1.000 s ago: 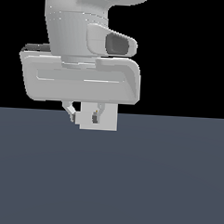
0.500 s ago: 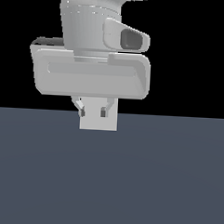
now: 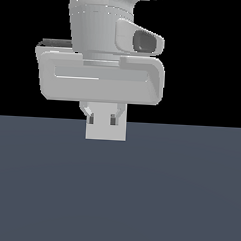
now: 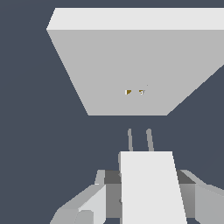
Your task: Plug the charger into the wall socket.
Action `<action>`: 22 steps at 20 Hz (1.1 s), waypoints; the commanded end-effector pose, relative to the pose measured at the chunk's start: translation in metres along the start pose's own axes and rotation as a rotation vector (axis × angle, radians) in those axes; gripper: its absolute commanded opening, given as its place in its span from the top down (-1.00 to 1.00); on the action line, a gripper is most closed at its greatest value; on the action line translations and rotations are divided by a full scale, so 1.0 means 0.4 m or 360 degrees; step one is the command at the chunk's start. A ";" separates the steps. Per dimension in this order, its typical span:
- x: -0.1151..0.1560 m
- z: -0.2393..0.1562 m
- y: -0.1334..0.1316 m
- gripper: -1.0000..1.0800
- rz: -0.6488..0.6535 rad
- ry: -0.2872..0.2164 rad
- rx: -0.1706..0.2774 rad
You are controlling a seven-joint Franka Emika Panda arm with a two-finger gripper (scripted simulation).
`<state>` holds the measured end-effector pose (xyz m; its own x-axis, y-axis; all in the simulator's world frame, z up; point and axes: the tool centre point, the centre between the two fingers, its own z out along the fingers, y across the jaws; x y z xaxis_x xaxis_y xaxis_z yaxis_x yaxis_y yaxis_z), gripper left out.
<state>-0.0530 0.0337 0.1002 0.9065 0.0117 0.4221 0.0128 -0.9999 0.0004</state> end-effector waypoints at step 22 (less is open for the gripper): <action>0.102 0.046 0.000 1.00 0.0002 0.0000 0.0004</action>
<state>-0.0106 0.0342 0.1005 0.9066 0.0099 0.4220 0.0121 -0.9999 -0.0025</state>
